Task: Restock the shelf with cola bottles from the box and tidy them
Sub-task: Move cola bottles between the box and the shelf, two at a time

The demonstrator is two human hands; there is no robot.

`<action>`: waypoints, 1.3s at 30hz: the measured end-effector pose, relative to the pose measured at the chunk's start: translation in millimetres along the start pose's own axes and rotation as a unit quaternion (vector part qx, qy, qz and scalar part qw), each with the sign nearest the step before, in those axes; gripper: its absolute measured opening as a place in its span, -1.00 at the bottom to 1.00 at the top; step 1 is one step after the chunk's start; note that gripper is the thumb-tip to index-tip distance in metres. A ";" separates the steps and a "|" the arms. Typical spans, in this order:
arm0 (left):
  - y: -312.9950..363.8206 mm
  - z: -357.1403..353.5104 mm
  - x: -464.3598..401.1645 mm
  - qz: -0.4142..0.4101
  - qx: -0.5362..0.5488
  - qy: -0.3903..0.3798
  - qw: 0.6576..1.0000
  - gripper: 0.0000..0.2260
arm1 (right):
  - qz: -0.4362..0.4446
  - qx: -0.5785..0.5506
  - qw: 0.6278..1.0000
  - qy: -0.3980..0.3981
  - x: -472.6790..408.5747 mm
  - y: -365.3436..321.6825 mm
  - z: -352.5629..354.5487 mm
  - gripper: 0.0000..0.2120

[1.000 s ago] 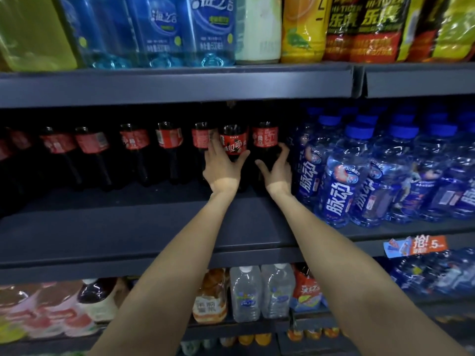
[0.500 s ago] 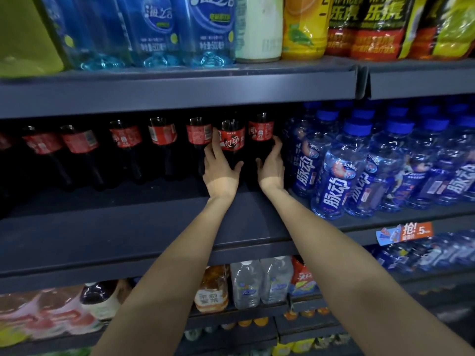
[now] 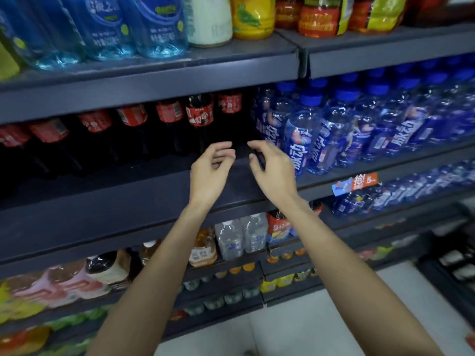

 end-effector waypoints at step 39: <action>245.1 -824.6 741.8 -0.040 -0.137 -0.676 0.723 -0.84 | -0.735 0.133 0.631 0.210 863.0 236.4 810.5 -0.69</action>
Point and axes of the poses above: each hand's wrist, its own x-axis away from the middle knuckle, its own z-axis out of the back of the hand, y = z × x, the point moved 8 cm from there along -x, towards the middle knuckle, and after that the axes turned 8 degrees about -x, right-handed, at the moved point
